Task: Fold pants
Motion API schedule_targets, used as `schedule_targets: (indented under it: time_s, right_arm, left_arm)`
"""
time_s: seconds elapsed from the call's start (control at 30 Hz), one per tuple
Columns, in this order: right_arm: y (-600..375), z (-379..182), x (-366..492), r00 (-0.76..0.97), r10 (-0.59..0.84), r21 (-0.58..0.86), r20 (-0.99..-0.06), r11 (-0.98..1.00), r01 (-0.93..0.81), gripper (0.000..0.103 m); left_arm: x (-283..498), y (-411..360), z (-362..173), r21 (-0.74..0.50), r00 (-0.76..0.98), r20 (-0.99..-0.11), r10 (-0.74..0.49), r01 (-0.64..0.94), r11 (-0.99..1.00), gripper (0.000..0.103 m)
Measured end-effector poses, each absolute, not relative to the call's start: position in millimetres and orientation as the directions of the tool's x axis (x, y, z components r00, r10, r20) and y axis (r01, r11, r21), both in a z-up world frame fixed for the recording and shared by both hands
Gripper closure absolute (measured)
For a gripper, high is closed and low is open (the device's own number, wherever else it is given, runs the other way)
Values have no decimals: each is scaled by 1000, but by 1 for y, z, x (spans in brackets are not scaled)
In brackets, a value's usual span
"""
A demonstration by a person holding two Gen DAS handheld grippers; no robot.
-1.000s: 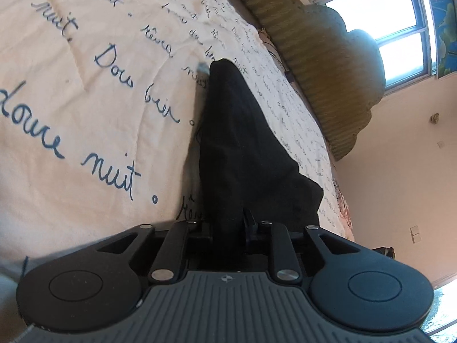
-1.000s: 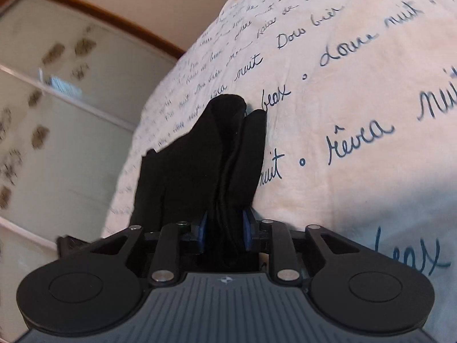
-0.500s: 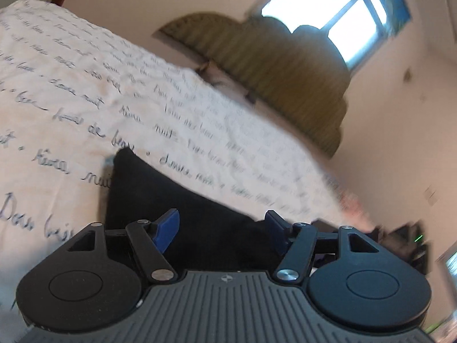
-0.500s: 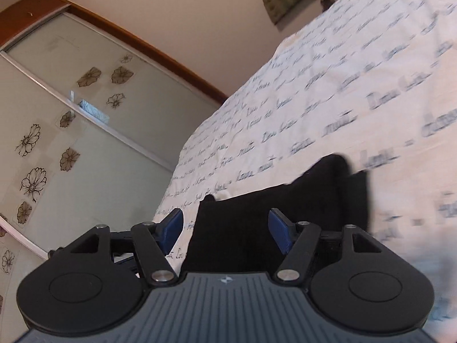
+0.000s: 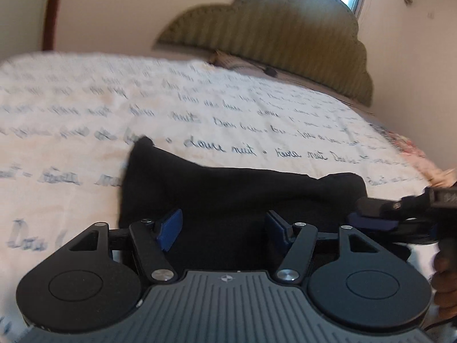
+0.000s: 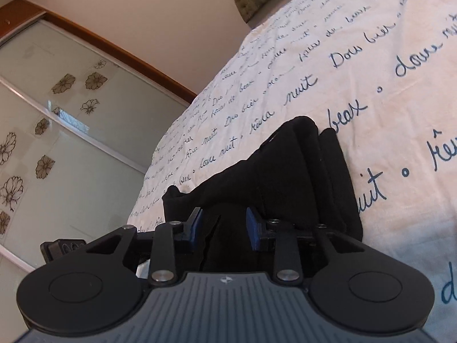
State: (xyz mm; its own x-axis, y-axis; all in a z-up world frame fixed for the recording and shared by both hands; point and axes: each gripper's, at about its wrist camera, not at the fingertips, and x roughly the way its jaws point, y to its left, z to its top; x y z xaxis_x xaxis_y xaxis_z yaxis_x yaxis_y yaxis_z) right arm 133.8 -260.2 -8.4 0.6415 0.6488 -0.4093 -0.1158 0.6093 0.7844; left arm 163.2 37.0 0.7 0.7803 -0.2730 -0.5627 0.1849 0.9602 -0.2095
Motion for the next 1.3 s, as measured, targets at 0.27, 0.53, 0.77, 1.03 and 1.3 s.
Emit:
schedule_targets:
  time_s: [0.27, 0.53, 0.77, 1.03, 1.3]
  right_arm:
    - [-279, -16, 63, 678, 648, 759, -346, 618, -204, 17]
    - [-284, 1, 57, 693, 618, 752, -372, 638, -165, 17]
    - [-341, -16, 39, 674, 604, 808, -426, 589, -17, 17]
    - [-323, -19, 60, 583, 679, 820, -446, 571, -38, 17]
    - [-309, -21, 76, 555, 693, 807, -461, 587, -64, 16]
  left_arm:
    - [76, 22, -8, -183, 705, -562, -433, 404, 896, 20]
    - [60, 23, 0, -153, 758, -547, -355, 326, 933, 25]
    - [54, 107, -12, -671, 697, -473, -539, 111, 733, 28]
    - [76, 122, -21, -797, 675, -460, -577, -26, 604, 38]
    - [73, 145, -16, -759, 675, -534, -510, -116, 641, 33]
